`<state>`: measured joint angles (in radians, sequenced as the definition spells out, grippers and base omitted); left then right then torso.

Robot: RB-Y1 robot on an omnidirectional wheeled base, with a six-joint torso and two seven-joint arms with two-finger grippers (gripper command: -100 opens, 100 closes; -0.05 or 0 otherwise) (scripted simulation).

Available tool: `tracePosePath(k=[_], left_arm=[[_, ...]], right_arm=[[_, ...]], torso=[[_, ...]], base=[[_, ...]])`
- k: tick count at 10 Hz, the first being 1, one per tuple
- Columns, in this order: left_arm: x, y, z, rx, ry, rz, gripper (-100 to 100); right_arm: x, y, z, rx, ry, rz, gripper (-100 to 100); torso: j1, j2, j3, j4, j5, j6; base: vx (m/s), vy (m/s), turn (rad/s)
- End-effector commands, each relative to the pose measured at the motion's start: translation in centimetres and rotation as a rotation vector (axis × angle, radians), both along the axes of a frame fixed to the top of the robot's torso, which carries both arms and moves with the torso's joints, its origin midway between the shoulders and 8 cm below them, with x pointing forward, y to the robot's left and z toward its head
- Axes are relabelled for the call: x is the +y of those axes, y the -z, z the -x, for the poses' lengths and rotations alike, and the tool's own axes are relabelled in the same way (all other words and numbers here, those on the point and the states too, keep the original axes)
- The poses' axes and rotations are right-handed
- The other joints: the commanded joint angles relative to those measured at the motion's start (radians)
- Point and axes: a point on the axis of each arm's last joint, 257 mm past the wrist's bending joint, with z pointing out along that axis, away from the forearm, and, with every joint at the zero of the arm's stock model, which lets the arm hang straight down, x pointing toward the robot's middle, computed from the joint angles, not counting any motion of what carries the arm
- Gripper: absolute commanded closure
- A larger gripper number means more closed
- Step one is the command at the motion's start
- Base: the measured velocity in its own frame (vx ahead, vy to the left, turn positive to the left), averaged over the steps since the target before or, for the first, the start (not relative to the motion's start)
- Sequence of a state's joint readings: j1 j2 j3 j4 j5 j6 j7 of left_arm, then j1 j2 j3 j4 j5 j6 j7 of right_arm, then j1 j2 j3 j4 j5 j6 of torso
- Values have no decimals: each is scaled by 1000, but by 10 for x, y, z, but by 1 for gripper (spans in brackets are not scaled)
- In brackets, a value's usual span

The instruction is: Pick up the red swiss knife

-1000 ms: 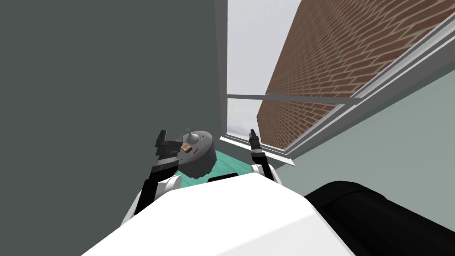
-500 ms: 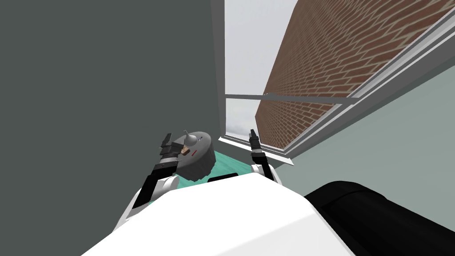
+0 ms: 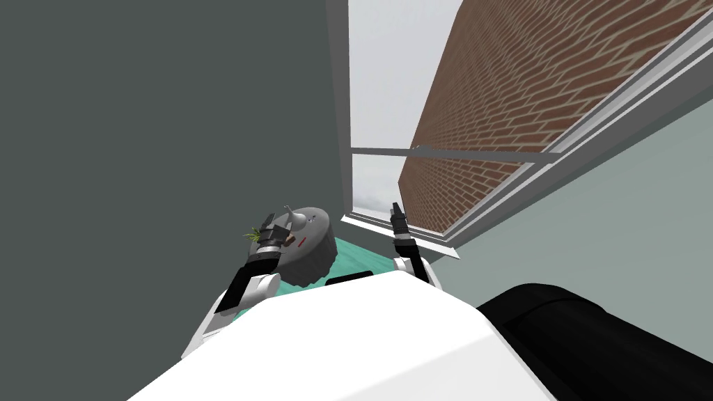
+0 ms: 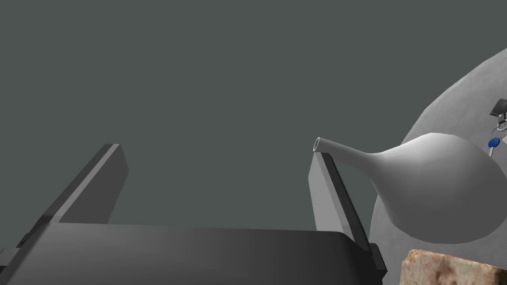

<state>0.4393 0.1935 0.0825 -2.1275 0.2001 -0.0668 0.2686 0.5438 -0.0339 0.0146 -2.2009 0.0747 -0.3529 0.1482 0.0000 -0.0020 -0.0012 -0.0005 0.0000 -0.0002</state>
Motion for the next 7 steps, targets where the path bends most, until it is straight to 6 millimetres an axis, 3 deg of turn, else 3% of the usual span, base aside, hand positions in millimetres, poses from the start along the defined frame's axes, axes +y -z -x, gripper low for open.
tracePosePath(k=[1,2,3,4,7], left_arm=[[12,24,-5,70,-9,34,-100],[12,27,-5,79,-9,35,-100],[22,45,-9,131,-19,66,-100],[22,49,-9,145,-19,68,-100],[44,89,-13,254,-45,135,-100]], right_arm=[[0,0,0,0,0,0,0],[0,0,0,0,0,0,0],[0,0,0,0,0,0,0],[0,0,0,0,0,0,0],[0,0,0,0,0,0,0]], torso=[[0,0,0,0,0,0],[0,0,0,0,0,0],[0,0,0,0,0,0],[0,0,0,0,0,0],[0,0,0,0,0,0]], base=[[34,-5,-67],[24,-1,-25],[28,-5,-57],[26,-3,-33],[33,-1,-51]])
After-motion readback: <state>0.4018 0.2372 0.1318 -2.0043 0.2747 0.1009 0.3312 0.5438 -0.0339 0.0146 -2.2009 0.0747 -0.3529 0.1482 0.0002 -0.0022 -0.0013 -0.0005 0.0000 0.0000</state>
